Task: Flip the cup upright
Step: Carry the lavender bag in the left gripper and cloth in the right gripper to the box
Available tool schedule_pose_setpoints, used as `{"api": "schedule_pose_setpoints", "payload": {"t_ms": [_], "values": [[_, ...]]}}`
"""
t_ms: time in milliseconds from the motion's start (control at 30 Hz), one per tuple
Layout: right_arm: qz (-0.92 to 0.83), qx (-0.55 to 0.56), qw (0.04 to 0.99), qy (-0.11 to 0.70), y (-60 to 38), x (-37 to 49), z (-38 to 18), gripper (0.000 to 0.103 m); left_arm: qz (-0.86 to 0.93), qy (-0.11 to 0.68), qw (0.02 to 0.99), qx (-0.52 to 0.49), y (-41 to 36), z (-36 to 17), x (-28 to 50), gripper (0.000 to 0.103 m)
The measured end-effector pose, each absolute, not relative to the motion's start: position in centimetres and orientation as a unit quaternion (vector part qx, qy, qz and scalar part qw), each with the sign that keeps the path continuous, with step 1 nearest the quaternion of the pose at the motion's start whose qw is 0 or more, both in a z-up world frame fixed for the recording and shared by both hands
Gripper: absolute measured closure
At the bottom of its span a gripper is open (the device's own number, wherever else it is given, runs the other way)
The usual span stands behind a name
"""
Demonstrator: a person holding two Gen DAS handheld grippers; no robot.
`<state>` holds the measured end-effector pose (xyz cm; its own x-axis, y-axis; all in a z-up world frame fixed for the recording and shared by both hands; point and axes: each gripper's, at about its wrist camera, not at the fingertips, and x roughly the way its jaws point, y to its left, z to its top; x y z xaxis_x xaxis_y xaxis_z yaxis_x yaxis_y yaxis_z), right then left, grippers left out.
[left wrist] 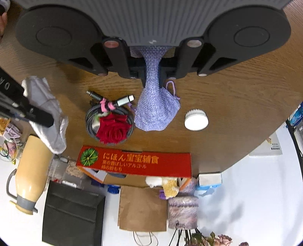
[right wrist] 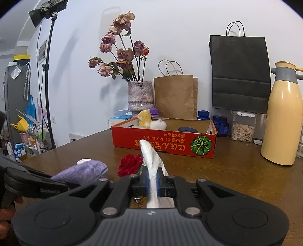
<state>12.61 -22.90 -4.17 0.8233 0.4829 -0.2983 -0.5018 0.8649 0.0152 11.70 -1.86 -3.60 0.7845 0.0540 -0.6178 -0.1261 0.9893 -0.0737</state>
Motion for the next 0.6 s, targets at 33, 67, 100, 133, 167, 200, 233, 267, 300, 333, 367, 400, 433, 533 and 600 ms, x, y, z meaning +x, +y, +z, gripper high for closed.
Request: {"api": "schedule_pose_setpoints", "payload": {"t_ms": [33, 67, 100, 133, 167, 200, 233, 267, 300, 333, 367, 400, 433, 533, 600], "values": [[0.257, -0.031, 0.955, 0.147, -22.9, 12.6, -4.1, 0.096, 0.046, 0.321, 0.944, -0.056, -1.7, -3.3, 11.6, 0.093], [0.255, -0.029, 0.955, 0.147, -22.9, 12.6, -4.1, 0.096, 0.045, 0.317, 0.946, -0.057, -1.6, -3.0, 11.5, 0.093], [0.253, -0.028, 0.956, 0.146, -22.8, 12.6, -4.0, 0.096, 0.042, 0.314, 0.947, -0.057, -1.5, -2.6, 11.5, 0.093], [0.252, -0.027, 0.956, 0.145, -22.9, 12.6, -3.9, 0.096, 0.040, 0.310, 0.948, -0.058, -1.3, -2.3, 11.4, 0.093], [0.250, -0.025, 0.957, 0.145, -22.8, 12.7, -3.8, 0.096, 0.039, 0.307, 0.949, -0.059, -1.2, -2.0, 11.4, 0.093], [0.249, -0.023, 0.957, 0.144, -22.9, 12.8, -3.7, 0.096, 0.037, 0.303, 0.950, -0.060, -1.1, -1.6, 11.5, 0.093], [0.248, -0.022, 0.958, 0.144, -22.9, 12.8, -3.6, 0.096, 0.034, 0.299, 0.952, -0.061, -0.9, -1.2, 11.5, 0.093], [0.246, -0.020, 0.958, 0.143, -22.8, 12.9, -3.4, 0.096, 0.033, 0.295, 0.953, -0.061, -0.8, -0.9, 11.6, 0.093], [0.245, -0.019, 0.959, 0.142, -22.8, 13.1, -3.3, 0.096, 0.031, 0.291, 0.954, -0.061, -0.8, -0.6, 11.7, 0.093], [0.244, -0.018, 0.959, 0.141, -22.7, 13.2, -3.1, 0.096, 0.030, 0.288, 0.955, -0.061, -0.7, -0.3, 11.8, 0.093], [0.243, -0.017, 0.960, 0.140, -22.7, 13.3, -3.0, 0.096, 0.028, 0.284, 0.956, -0.061, -0.6, 0.0, 11.9, 0.093], [0.242, -0.016, 0.960, 0.139, -22.6, 13.5, -2.8, 0.096, 0.026, 0.281, 0.957, -0.062, -0.5, 0.4, 12.0, 0.093], [0.241, -0.015, 0.960, 0.138, -22.5, 13.6, -2.7, 0.096, 0.023, 0.278, 0.958, -0.063, -0.5, 0.7, 12.2, 0.093], [0.238, -0.013, 0.962, 0.134, -22.3, 14.1, -2.2, 0.096, 0.018, 0.268, 0.961, -0.064, -0.3, 1.6, 12.8, 0.093], [0.235, -0.011, 0.963, 0.132, -22.2, 14.5, -1.8, 0.096, 0.015, 0.263, 0.962, -0.065, -0.1, 2.0, 13.4, 0.093]]}}
